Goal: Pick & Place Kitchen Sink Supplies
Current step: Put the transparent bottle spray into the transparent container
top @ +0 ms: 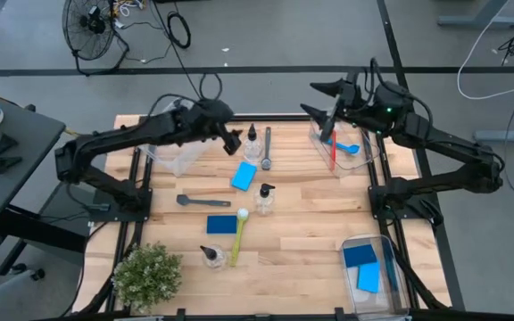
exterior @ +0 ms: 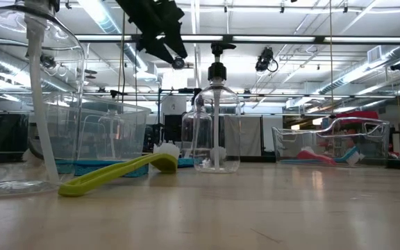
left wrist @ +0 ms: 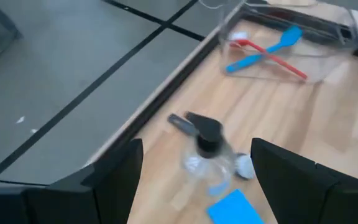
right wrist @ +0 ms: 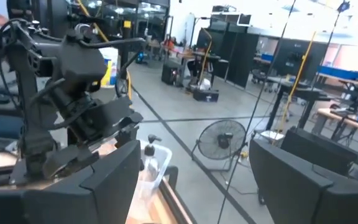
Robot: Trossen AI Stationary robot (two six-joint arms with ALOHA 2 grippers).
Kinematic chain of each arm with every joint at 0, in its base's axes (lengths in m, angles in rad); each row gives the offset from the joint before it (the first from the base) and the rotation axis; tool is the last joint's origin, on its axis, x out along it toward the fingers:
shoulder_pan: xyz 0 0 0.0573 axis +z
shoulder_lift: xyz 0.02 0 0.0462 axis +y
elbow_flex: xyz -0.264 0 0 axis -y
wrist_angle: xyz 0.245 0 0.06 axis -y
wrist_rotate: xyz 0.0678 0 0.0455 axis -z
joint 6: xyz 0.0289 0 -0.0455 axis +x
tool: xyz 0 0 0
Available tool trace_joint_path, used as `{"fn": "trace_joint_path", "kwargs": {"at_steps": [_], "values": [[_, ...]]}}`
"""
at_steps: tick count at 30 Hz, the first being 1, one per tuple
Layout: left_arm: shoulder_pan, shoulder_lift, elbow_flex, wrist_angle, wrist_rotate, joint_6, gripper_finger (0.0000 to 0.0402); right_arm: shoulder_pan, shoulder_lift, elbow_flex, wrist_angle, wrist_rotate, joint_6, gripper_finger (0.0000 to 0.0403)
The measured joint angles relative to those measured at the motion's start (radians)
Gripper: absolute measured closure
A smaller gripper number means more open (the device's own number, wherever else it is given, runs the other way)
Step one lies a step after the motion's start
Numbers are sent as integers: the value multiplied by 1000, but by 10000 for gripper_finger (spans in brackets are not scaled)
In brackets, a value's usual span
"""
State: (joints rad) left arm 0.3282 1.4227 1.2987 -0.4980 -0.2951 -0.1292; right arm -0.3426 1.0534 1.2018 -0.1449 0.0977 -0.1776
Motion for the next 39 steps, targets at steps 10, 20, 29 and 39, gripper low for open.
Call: {"fn": "trace_joint_path", "kwargs": {"at_steps": [10,20,29,39], "values": [[-109,-29,-276,309,-109,-36,97,40,0,0,-38,-6,3,101],[-95,-29,-474,664,-182,-46,97,76,0,0,-35,-9,8,101],[-31,-29,-545,782,-135,-51,97,77,0,0,-34,-9,-16,101],[-1,3,-549,811,-92,-35,97,77,1,0,-20,-9,-23,101]]}}
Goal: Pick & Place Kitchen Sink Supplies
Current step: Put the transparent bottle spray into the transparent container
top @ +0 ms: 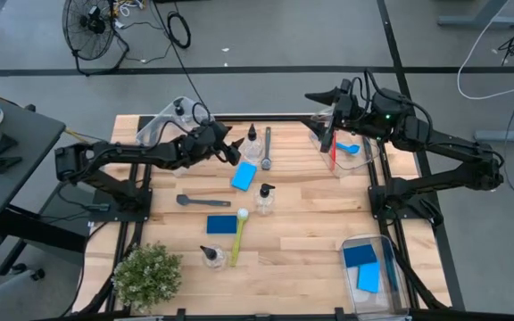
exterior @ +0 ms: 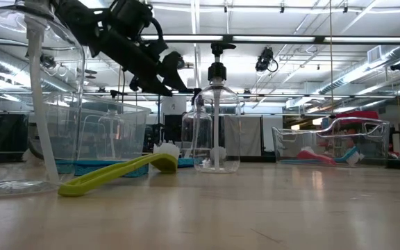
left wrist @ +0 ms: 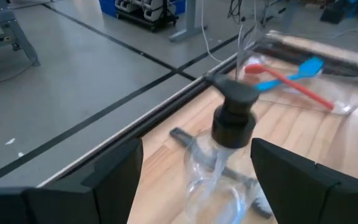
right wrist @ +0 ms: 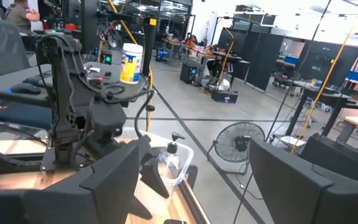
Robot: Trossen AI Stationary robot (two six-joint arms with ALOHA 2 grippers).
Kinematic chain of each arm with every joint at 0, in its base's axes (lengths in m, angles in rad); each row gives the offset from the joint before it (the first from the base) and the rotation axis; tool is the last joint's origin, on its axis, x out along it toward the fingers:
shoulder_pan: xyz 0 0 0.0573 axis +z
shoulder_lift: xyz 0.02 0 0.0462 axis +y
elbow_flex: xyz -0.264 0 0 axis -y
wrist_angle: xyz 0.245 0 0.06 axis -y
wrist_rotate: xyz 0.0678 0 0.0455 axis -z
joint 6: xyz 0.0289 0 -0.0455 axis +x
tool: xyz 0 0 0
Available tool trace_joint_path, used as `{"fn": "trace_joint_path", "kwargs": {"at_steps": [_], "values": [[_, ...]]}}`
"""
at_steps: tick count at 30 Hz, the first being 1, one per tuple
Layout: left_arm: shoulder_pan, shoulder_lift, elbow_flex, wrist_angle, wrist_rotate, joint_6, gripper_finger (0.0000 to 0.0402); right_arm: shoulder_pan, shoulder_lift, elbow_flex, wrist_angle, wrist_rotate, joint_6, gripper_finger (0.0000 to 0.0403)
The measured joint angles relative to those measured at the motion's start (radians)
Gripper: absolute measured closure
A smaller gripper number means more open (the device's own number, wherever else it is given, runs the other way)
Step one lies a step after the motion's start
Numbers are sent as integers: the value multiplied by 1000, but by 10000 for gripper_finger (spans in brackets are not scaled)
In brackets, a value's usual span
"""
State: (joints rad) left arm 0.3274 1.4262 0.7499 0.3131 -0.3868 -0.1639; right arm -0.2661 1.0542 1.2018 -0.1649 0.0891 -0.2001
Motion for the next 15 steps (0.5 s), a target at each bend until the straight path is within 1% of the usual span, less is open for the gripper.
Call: {"fn": "trace_joint_path", "kwargs": {"at_steps": [2,9,15], "values": [[1,29,0,40,24,0,97,-1,0,0,3,0,0,101],[1,117,1,177,42,-3,97,-1,0,0,7,0,0,101],[1,145,2,215,44,1,97,-1,0,0,8,0,0,101]]}}
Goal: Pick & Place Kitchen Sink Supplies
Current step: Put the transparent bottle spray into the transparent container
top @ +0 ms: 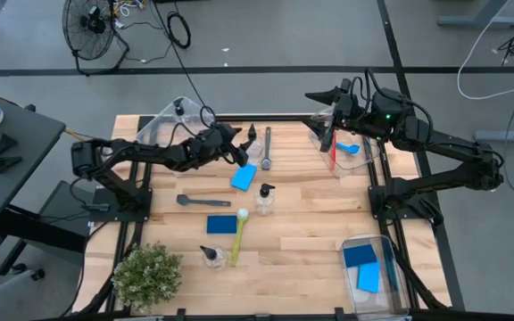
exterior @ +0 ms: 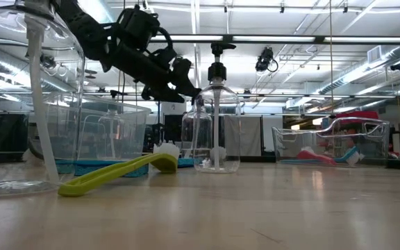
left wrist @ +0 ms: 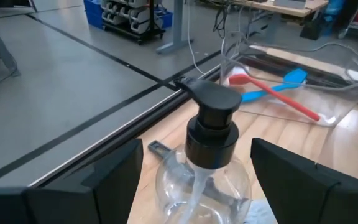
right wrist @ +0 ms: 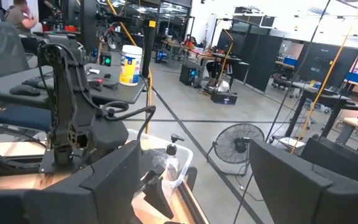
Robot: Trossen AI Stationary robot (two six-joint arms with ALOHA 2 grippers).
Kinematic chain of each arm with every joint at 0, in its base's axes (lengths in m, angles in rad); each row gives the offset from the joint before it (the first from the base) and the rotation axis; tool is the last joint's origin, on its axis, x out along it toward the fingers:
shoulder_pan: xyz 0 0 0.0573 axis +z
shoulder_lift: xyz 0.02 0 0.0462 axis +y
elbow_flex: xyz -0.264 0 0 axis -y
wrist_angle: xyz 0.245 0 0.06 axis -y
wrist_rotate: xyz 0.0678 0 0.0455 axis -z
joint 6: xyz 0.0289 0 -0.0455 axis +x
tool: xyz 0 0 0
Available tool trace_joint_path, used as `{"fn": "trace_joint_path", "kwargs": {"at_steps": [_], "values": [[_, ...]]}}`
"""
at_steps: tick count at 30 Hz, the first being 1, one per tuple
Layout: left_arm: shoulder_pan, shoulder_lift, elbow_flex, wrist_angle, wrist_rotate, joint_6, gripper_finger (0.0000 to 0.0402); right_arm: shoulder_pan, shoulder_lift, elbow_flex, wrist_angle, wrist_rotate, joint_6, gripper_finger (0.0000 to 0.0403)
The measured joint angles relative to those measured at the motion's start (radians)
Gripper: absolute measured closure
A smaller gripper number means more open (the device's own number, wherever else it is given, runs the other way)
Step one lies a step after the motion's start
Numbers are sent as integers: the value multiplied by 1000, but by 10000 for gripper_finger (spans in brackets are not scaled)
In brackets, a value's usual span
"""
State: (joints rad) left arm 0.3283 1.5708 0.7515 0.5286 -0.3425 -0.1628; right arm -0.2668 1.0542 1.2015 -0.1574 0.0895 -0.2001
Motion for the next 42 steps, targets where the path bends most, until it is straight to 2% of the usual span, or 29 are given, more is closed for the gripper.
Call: {"fn": "trace_joint_path", "kwargs": {"at_steps": [23,42], "values": [[5,113,4,179,19,1,97,0,0,0,1,1,4,101],[46,125,4,237,26,17,97,0,0,0,8,34,4,101]]}}
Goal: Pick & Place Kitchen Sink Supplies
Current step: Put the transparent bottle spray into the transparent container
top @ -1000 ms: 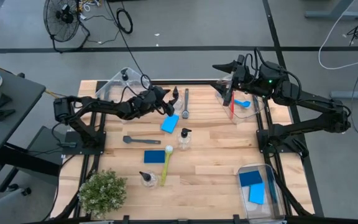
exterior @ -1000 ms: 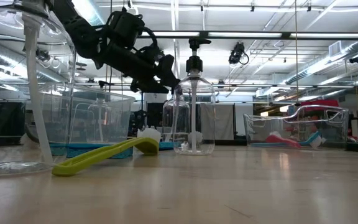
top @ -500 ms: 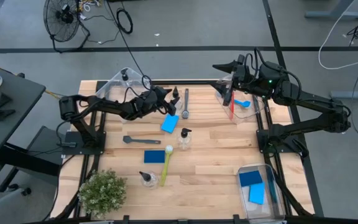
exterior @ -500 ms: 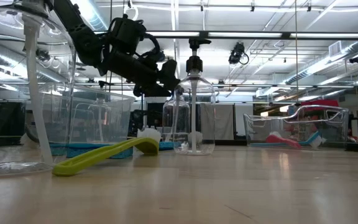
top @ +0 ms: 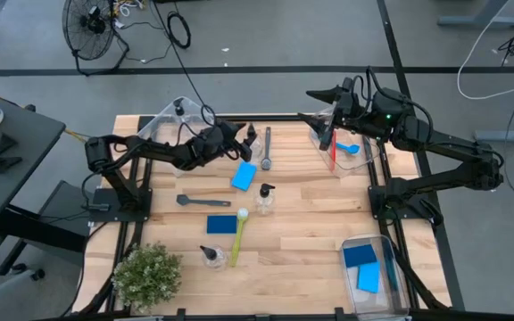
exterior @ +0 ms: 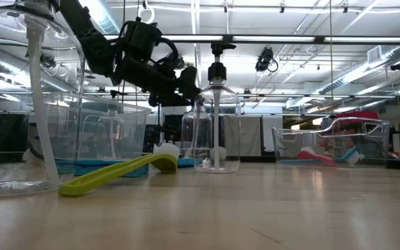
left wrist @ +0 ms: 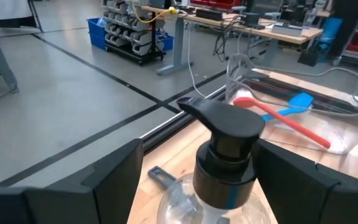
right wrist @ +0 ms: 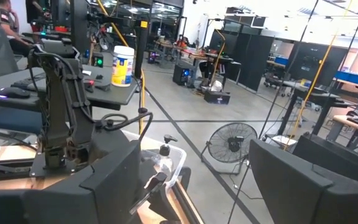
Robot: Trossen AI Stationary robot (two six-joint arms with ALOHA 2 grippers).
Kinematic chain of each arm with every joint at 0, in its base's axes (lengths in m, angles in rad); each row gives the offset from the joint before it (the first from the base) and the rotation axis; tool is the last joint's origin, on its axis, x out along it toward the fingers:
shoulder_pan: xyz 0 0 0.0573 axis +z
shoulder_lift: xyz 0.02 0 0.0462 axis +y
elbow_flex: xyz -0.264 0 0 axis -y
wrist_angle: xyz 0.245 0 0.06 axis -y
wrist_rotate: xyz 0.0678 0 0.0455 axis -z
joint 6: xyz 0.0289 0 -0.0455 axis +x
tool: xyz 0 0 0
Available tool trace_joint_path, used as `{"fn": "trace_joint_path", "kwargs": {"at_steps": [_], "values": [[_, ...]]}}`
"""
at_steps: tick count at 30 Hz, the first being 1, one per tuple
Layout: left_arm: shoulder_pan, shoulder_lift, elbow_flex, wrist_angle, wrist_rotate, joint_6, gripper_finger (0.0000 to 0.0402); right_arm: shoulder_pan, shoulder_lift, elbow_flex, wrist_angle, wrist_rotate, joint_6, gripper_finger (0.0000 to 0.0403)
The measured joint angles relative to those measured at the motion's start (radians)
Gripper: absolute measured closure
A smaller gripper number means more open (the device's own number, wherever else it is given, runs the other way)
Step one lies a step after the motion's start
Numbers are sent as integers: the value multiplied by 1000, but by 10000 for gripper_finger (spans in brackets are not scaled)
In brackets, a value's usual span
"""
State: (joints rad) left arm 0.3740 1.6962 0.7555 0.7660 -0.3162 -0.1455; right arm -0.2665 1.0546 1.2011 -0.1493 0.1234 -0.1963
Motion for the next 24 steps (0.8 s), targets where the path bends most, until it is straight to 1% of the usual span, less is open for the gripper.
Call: {"fn": "trace_joint_path", "kwargs": {"at_steps": [12,15,24], "values": [[8,0,0,9,33,-8,101,0,0,0,0,0,0,101],[8,0,0,9,48,-8,115,0,0,0,0,0,0,101],[8,0,0,6,60,-8,178,0,0,0,0,0,0,101]]}}
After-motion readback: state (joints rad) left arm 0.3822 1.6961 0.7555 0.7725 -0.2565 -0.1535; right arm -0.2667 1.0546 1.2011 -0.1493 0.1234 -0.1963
